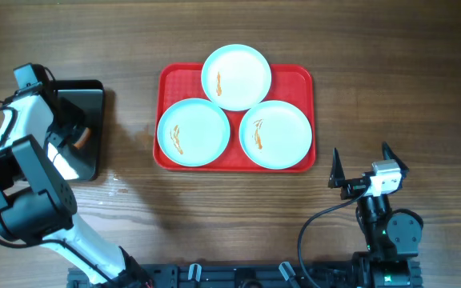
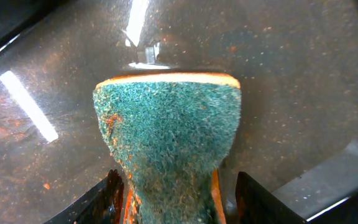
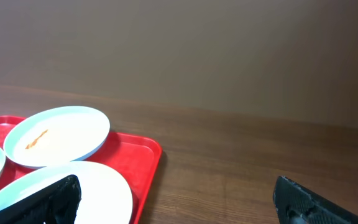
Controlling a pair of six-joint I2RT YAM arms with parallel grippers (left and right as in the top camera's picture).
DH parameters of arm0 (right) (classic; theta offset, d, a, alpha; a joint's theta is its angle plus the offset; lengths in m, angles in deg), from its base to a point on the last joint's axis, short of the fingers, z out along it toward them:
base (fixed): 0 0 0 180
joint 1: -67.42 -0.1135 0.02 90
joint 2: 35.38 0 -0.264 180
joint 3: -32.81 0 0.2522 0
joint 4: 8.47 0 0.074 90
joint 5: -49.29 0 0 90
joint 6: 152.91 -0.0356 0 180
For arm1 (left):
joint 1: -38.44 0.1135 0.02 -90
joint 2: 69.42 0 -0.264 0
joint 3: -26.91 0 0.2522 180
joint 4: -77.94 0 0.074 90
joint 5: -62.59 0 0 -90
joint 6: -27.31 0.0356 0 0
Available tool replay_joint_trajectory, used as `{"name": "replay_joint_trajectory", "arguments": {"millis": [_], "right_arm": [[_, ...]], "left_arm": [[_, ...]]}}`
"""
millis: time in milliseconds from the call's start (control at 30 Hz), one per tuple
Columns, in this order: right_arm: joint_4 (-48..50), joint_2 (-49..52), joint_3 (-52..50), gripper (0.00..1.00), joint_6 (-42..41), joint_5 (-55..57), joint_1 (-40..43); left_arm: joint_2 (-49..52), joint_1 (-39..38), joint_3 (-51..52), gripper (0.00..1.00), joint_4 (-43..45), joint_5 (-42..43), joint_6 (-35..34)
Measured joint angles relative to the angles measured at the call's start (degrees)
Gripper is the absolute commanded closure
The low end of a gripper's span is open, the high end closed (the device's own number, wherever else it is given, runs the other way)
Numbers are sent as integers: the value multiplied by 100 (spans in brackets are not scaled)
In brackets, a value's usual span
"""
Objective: Clean dirty plates on tray and stack at the side
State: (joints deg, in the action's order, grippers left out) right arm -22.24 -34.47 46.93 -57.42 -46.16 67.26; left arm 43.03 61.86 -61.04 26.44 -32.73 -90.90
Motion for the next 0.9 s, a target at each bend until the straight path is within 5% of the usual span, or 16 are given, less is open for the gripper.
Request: {"name": "replay_joint_trajectory", "arguments": {"millis": [300, 500, 900], "right_arm": [[0, 0, 0, 0, 0, 0, 0], [0, 0, 0, 0, 0, 0, 0], [0, 0, 0, 0, 0, 0, 0]], "left_arm": [[13, 125, 0, 59, 2, 2, -42], [15, 125, 0, 96, 4, 0, -59], [-929, 125, 0, 96, -173, 70, 243]]}}
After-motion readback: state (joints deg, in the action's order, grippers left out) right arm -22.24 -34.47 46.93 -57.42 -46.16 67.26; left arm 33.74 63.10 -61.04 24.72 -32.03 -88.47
